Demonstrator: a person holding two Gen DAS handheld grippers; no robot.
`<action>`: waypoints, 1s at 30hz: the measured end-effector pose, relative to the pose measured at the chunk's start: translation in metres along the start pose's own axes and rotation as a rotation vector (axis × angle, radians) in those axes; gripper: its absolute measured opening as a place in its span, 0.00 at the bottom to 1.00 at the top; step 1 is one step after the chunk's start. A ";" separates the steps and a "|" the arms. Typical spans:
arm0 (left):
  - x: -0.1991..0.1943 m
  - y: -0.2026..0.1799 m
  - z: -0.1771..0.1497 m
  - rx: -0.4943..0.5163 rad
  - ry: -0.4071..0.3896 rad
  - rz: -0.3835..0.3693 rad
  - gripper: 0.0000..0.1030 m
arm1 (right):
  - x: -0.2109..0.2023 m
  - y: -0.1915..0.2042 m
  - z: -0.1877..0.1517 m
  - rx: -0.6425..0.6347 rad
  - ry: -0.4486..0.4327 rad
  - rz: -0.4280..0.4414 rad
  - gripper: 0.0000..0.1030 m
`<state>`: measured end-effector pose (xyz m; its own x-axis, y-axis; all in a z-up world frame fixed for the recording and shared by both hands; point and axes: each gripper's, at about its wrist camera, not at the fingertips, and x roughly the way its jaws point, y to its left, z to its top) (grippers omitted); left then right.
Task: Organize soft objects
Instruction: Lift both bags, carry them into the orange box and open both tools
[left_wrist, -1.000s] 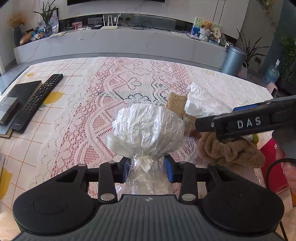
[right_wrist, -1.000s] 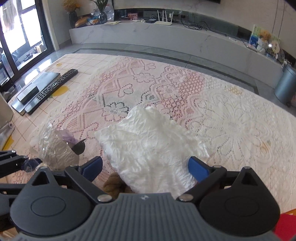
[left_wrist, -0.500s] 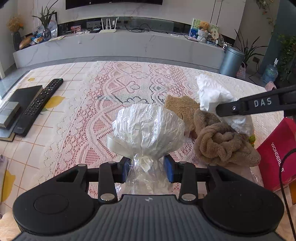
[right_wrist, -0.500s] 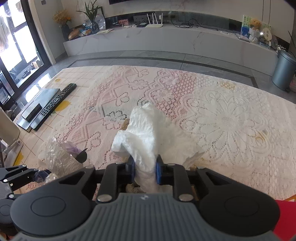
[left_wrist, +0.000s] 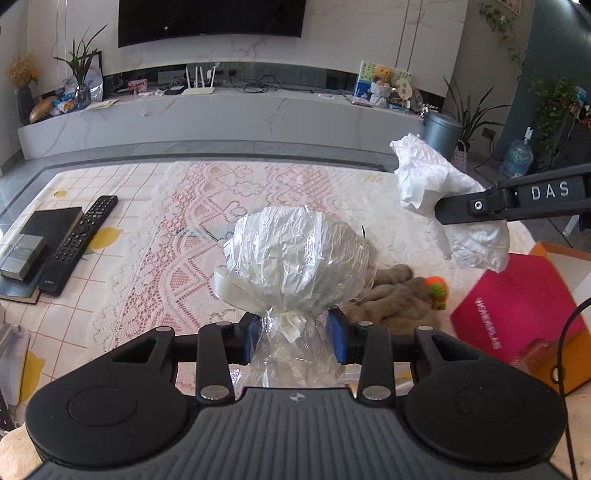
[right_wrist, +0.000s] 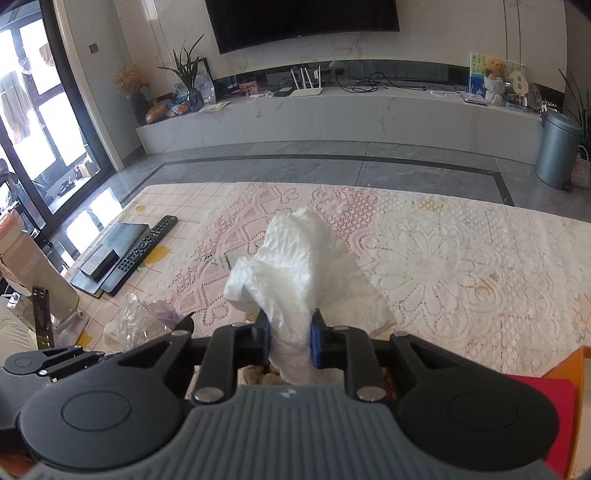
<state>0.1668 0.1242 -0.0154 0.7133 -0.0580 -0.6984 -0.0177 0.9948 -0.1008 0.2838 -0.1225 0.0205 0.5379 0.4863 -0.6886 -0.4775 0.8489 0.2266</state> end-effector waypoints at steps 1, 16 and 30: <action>-0.005 -0.005 0.001 0.003 -0.005 -0.012 0.43 | -0.009 0.000 -0.003 -0.005 -0.008 0.002 0.18; -0.058 -0.121 0.010 0.116 -0.043 -0.261 0.43 | -0.159 -0.080 -0.059 0.029 -0.087 -0.165 0.19; -0.008 -0.266 0.023 0.333 0.073 -0.457 0.42 | -0.217 -0.180 -0.108 0.093 -0.021 -0.351 0.19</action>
<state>0.1823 -0.1382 0.0334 0.5459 -0.4825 -0.6849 0.5113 0.8395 -0.1839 0.1778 -0.4030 0.0553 0.6722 0.1652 -0.7217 -0.1968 0.9796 0.0409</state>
